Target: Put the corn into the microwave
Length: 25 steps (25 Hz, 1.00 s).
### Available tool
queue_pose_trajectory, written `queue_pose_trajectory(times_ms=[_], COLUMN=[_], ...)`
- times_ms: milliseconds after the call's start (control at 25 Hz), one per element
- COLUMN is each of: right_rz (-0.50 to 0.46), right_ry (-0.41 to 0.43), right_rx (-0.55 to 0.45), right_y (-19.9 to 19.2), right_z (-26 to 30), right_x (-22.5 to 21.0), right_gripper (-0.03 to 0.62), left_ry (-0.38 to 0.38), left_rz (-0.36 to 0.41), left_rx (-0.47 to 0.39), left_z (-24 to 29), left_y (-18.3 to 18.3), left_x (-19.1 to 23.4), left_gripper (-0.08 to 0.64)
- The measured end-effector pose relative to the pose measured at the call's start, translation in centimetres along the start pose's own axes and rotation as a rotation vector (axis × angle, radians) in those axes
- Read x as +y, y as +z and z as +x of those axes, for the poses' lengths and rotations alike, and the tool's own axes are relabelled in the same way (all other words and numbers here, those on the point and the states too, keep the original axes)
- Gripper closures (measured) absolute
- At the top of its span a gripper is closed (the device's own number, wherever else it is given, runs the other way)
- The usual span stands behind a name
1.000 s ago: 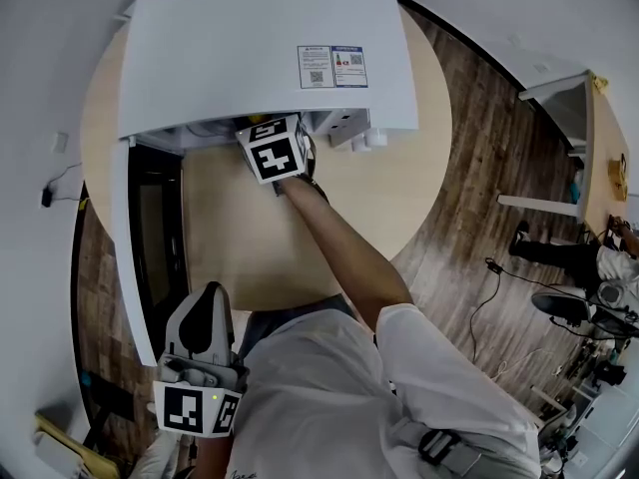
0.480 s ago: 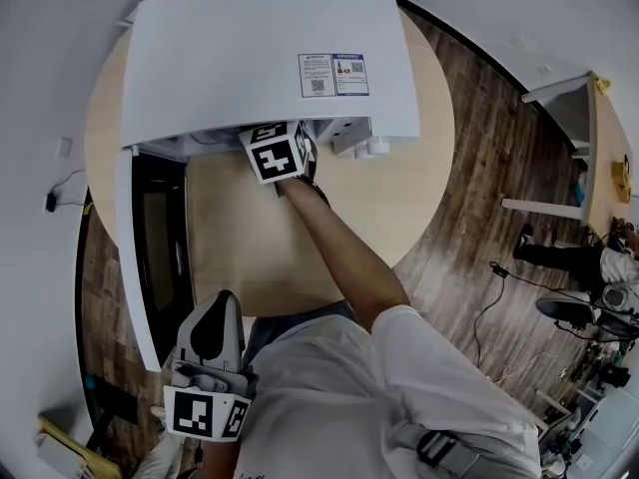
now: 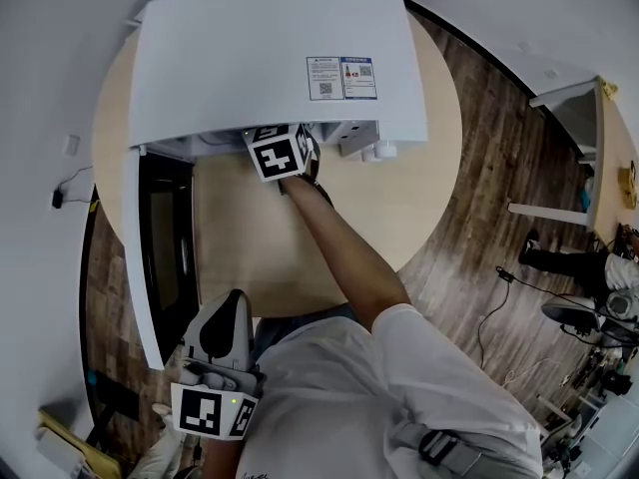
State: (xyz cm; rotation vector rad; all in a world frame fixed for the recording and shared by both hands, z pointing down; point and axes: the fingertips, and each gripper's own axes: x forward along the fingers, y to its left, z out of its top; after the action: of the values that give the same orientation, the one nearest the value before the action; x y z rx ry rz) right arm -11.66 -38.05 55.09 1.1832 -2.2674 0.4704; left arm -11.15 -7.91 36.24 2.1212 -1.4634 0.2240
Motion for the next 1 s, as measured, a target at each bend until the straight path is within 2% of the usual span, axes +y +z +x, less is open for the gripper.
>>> queue_pose_trajectory(times_ms=[320, 600, 1000], right_rz=[-0.044, -0.042, -0.058], right_ry=[-0.038, -0.066, -0.047], right_rx=[0.006, -0.017, 0.004], right_y=[-0.3, -0.1, -0.6], right_z=[0.4, 0.3, 0.2], right_x=[0.1, -0.1, 0.1], right_gripper=[0.327, 0.327, 0.320], left_ry=[0.018, 0.022, 0.002], left_rz=[-0.005, -0.006, -0.017], left_rx=[-0.001, -0.005, -0.018], left_z=[-0.5, -0.9, -1.2], left_y=[-0.2, -0.3, -0.1], left_x=[0.1, 0.0, -1.0], left_gripper=[0.571, 0.571, 0.571])
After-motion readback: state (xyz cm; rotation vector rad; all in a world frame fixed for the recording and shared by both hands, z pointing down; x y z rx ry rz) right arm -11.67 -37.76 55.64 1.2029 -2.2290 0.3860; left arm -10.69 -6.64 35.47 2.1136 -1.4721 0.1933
